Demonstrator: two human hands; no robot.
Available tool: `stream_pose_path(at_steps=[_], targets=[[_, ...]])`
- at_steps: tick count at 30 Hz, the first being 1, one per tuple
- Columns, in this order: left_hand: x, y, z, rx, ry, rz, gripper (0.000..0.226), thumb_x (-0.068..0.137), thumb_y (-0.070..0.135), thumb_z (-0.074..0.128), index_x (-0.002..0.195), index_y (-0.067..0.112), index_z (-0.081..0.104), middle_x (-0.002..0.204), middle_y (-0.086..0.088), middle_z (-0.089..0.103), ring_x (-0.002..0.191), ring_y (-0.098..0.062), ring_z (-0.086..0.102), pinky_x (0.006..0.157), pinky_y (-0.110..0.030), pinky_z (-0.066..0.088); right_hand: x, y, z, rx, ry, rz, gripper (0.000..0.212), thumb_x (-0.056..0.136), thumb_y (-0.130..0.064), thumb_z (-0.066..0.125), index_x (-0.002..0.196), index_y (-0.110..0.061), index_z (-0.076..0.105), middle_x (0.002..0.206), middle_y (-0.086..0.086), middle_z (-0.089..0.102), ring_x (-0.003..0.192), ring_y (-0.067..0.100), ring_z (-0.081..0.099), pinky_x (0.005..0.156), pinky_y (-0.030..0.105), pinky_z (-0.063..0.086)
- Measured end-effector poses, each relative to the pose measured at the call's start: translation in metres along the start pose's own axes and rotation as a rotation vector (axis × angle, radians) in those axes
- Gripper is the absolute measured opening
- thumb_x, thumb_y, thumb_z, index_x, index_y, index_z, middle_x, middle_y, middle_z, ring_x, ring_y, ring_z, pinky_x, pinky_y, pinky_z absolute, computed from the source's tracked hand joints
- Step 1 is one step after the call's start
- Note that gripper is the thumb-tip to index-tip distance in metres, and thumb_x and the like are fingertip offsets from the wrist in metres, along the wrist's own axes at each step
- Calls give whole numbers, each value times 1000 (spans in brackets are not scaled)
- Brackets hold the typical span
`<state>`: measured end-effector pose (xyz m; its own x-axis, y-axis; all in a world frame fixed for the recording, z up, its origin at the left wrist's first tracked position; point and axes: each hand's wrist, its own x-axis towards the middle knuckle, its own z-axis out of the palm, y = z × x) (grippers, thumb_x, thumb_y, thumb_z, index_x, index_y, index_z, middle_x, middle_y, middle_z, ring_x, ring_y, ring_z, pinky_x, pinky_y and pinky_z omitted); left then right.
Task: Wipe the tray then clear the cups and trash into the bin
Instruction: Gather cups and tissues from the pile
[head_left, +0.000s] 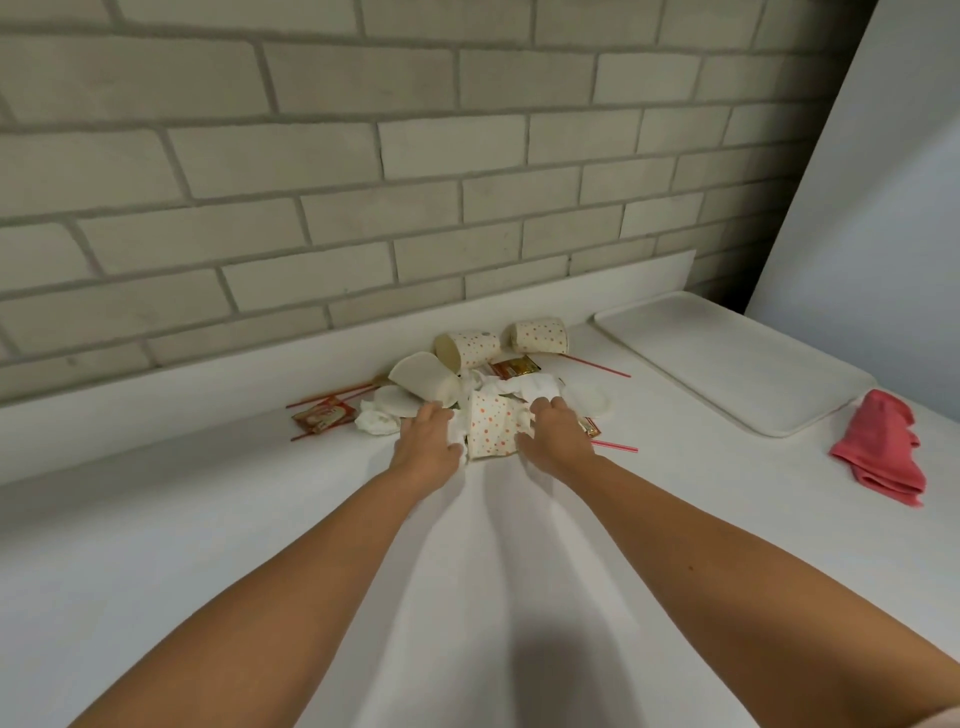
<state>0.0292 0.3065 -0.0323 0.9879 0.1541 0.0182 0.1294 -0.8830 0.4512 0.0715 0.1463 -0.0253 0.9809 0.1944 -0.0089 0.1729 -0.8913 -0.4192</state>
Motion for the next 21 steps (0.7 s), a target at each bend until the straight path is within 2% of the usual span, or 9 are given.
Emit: stream_pose_path(at_steps=[2, 5, 9, 13, 16, 19, 21], targets=[[7, 1, 5, 50, -64, 35, 53, 94, 17, 46, 144, 17, 27, 153, 2, 19, 137, -29, 21, 109, -40, 29, 5, 0, 3, 10, 0, 27, 46, 93, -27, 53, 132, -4, 41, 130, 13, 44, 123, 29, 44, 96, 38, 44], [14, 2, 15, 120, -121, 61, 43, 94, 14, 45, 135, 15, 35, 143, -3, 33, 128, -29, 31, 102, -39, 34, 9, 1, 8, 1, 10, 24, 36, 94, -24, 50, 125, -5, 49, 123, 13, 50, 118, 28, 47, 92, 36, 45], [17, -1, 24, 112, -98, 38, 41, 94, 8, 46, 134, 5, 38, 137, -12, 36, 122, -29, 40, 98, -32, 35, 11, 2, 9, -29, 24, -18, 27, 94, -20, 46, 116, -8, 58, 115, 12, 54, 109, 28, 52, 86, 35, 48], [15, -9, 25, 73, -43, 2, 31, 94, 3, 41, 125, 0, 48, 129, -17, 39, 116, -29, 45, 94, -29, 37, 10, 1, 3, 2, 4, -69, 28, 97, -17, 42, 120, -5, 53, 118, 11, 52, 107, 25, 54, 76, 27, 41], [13, -14, 21, -53, 57, -21, 26, 95, 2, 40, 116, -4, 55, 124, -19, 40, 107, -30, 49, 91, -25, 36, 8, 0, -2, 52, 11, -91, 27, 98, -16, 40, 119, -3, 49, 115, 12, 52, 99, 23, 52, 72, 23, 38], [9, -12, 11, -250, 168, -65, 24, 96, 3, 38, 112, -5, 54, 108, -16, 47, 95, -30, 50, 75, -21, 32, 4, -1, -4, 146, 39, -94, 8, 97, -14, 40, 96, -7, 45, 91, 8, 50, 82, 18, 44, 52, 18, 26], [7, -8, 3, -411, 205, -101, 22, 97, 5, 36, 110, -4, 51, 94, -14, 50, 85, -26, 48, 69, -25, 31, 1, -4, -5, 204, 30, -90, 8, 96, -12, 40, 89, -9, 39, 76, 1, 44, 78, 19, 42, 49, 18, 22]])
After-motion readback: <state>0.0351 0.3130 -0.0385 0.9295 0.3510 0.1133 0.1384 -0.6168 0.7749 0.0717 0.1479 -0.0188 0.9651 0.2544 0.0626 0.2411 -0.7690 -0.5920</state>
